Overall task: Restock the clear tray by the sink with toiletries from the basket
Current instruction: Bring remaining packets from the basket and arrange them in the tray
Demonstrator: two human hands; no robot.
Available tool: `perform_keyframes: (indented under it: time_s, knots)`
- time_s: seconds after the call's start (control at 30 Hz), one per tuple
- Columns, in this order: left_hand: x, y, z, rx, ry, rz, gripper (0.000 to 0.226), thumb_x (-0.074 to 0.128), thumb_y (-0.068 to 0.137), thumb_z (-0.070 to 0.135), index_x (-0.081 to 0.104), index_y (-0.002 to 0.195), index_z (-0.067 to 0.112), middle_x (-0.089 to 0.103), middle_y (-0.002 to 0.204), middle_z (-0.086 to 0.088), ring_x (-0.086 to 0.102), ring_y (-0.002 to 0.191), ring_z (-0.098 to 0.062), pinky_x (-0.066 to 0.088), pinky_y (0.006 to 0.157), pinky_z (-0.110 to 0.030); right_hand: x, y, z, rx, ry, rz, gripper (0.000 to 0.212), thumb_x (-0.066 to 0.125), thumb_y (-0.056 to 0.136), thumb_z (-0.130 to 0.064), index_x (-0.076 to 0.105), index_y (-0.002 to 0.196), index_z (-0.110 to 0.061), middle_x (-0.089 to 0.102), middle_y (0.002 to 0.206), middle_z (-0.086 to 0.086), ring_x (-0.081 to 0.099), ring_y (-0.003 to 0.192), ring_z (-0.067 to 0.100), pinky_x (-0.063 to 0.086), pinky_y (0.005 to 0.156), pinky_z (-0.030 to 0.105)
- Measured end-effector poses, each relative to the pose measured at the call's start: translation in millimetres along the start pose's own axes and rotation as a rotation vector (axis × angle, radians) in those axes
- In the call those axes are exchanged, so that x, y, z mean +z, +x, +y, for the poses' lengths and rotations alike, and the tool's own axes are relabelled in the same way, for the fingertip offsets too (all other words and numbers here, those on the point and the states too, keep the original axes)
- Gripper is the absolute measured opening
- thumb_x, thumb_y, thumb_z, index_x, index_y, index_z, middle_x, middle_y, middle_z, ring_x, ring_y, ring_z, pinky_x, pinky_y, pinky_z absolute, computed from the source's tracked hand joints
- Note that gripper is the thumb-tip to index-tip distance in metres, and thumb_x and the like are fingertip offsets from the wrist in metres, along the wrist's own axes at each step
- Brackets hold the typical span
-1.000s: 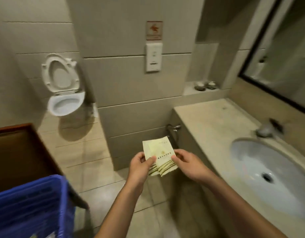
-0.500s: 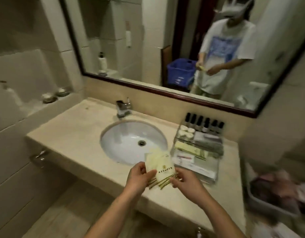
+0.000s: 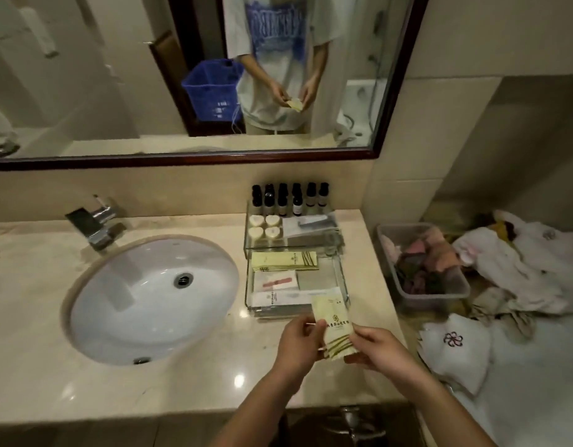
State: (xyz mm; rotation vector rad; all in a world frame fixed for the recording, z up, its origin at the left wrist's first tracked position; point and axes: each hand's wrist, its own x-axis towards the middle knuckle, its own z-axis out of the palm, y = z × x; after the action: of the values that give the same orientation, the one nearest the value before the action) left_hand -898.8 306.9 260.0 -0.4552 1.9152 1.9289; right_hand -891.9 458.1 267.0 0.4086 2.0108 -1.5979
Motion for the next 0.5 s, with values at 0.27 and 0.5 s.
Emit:
perform_keyframes:
  time_s: [0.27,0.5]
  knots:
    - [-58,87,35,-0.072,0.06,-0.043,0.018,0.051,0.096,0.021,0.059,0.099,0.005,0.066,0.094,-0.009,0.067,0.087,-0.026,0.059,0.074,-0.036,26,88,-48,0.11,0.266,0.152,0.023,0.055,0.09,0.001,0.063,0.11,-0.003,0.072,0.093,0.009,0.069,0.083,0.019,0.055,0.06,0.021]
    - [-71,146,49,-0.18,0.044,-0.138,0.024,0.058,0.092,0.018,0.051,0.114,0.019,0.064,0.089,-0.009,0.063,0.057,-0.013,0.047,0.045,-0.02,17,120,-54,0.133,0.281,0.184,0.019,0.056,0.088,0.004,0.067,0.098,-0.007,0.072,0.086,0.006,0.07,0.078,0.019,0.057,0.063,0.021]
